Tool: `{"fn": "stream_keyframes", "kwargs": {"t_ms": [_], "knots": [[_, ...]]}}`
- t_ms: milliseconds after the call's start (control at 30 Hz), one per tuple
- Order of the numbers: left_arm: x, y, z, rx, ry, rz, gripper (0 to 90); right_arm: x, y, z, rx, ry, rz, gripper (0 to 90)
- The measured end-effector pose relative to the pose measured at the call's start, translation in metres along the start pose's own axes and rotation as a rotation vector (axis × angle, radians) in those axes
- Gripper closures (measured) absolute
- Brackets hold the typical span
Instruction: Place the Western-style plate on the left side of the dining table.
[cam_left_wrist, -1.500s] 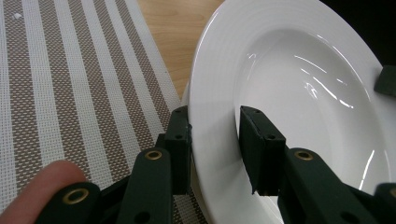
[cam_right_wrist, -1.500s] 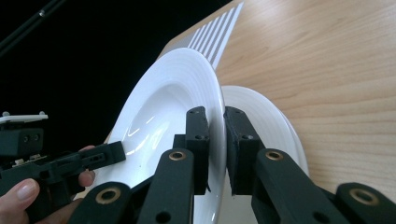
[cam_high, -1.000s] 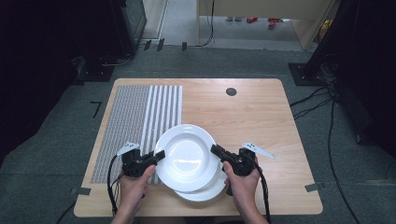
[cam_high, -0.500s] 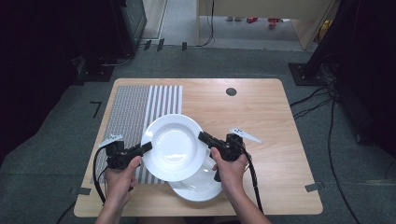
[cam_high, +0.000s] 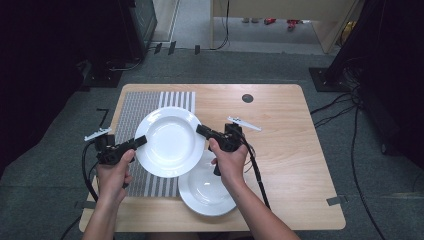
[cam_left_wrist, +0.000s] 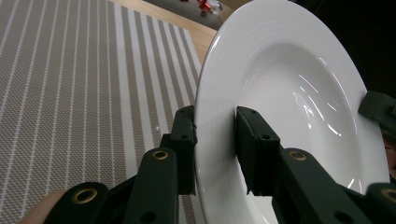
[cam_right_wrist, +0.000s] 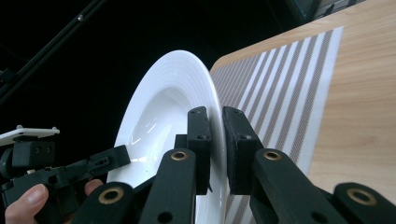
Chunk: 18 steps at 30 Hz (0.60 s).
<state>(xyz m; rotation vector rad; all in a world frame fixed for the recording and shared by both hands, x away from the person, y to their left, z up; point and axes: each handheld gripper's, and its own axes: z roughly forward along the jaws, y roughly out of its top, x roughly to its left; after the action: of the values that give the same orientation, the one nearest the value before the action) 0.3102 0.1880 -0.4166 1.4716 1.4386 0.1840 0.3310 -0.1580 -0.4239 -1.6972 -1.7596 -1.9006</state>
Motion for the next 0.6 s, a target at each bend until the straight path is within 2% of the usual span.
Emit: {"fn": "stream_keyframes", "kwargs": {"t_ms": [233, 333, 367, 600], "knots": [[0.017, 0.013, 0.001, 0.002, 0.017, -0.016, 70.7, 0.002, 0.009, 0.026, 0.030, -0.001, 0.019, 83.4], [0.027, 0.020, 0.004, 0.011, 0.030, -0.026, 70.8, 0.001, 0.013, 0.043, 0.047, -0.002, 0.031, 83.2], [0.027, 0.020, 0.004, 0.011, 0.030, -0.026, 70.8, 0.001, 0.013, 0.043, 0.047, -0.002, 0.031, 83.2], [0.048, 0.033, 0.014, 0.028, 0.055, -0.048, 71.0, -0.005, 0.020, 0.075, 0.085, -0.020, 0.050, 82.4]]}}
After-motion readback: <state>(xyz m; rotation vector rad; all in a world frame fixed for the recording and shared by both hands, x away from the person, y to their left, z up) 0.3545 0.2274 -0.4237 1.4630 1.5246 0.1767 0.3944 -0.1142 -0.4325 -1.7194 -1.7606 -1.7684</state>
